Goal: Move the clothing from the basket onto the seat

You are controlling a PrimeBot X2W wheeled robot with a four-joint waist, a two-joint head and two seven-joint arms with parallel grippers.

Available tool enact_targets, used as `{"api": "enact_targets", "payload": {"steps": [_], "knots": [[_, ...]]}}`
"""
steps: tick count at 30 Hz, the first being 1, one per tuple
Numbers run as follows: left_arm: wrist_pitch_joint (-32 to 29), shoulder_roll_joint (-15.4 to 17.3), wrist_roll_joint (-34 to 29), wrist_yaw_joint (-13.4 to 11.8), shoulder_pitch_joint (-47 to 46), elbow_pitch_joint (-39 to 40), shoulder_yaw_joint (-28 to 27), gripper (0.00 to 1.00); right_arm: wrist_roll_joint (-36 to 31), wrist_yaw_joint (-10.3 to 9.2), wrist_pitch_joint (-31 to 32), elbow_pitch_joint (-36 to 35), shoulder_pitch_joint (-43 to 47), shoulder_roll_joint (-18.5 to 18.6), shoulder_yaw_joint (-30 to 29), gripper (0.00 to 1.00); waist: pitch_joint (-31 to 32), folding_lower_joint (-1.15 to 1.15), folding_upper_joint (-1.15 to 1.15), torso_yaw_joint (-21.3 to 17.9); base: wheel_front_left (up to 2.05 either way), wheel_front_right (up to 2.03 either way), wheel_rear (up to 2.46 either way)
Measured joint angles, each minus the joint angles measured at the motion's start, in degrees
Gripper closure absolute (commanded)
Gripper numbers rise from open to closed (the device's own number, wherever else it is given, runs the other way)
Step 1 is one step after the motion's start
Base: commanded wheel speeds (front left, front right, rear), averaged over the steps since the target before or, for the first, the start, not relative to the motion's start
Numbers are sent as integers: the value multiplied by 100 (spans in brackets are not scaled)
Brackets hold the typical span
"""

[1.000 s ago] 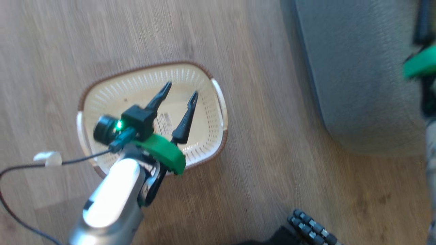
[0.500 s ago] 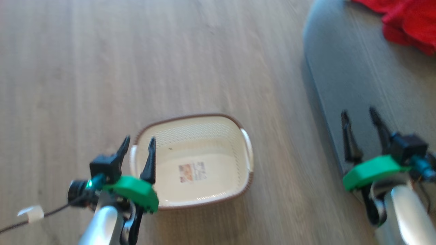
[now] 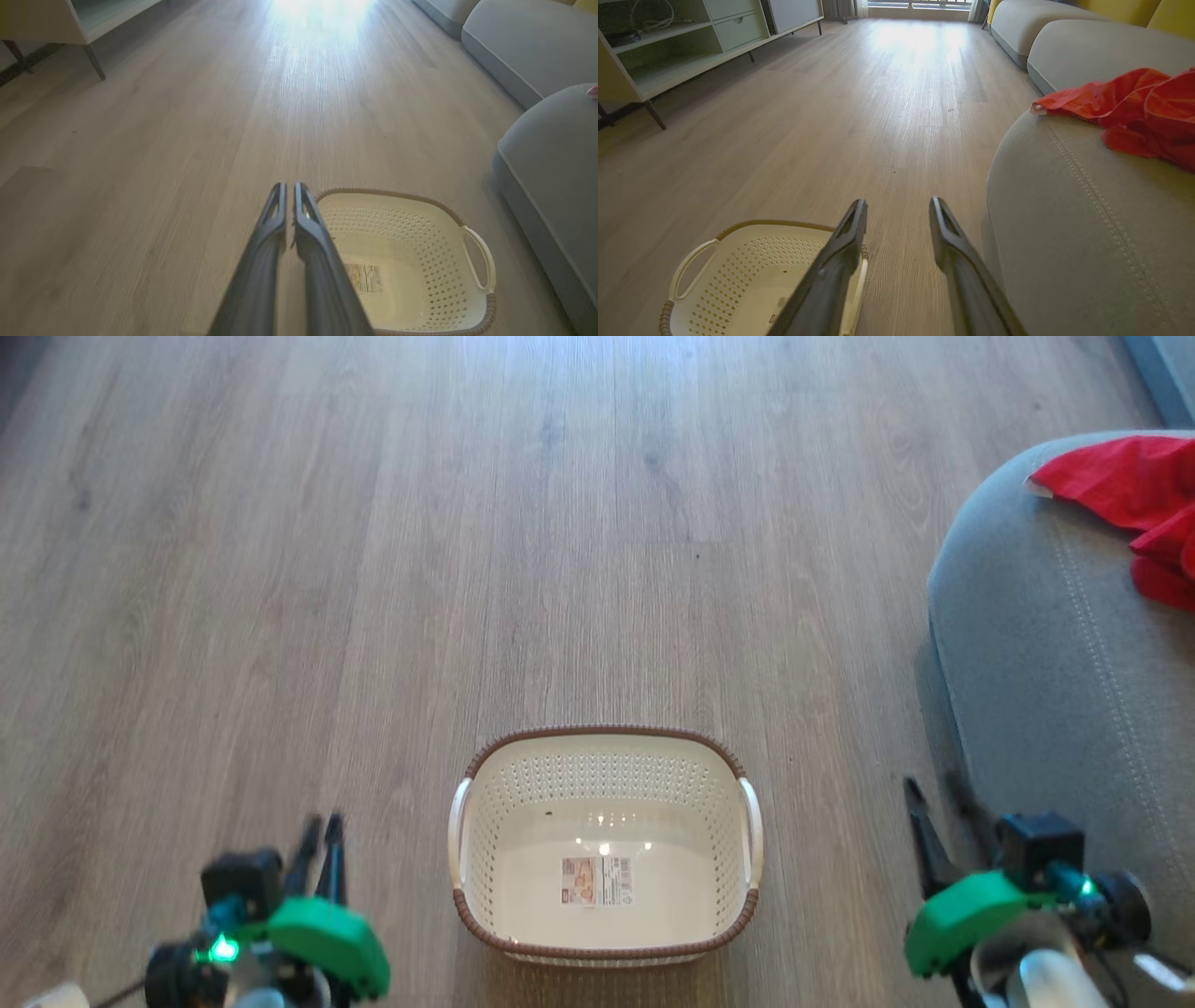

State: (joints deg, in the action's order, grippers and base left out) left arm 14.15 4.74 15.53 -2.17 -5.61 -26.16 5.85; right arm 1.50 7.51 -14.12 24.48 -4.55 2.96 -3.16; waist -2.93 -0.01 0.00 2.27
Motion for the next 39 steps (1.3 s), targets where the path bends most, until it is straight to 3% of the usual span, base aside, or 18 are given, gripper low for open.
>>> {"api": "enact_targets", "payload": {"steps": [5,39], "knots": [[-57,-34,67,2,367,-335,9,100,73,0,53,366,242,-24,2,100,17,0,0,3,0,0,0],[-602,-82,2141,254,347,21,-237,100,2532,0,590,36,263,-31,-93,100,87,1,0,-62,0,0,0]]}}
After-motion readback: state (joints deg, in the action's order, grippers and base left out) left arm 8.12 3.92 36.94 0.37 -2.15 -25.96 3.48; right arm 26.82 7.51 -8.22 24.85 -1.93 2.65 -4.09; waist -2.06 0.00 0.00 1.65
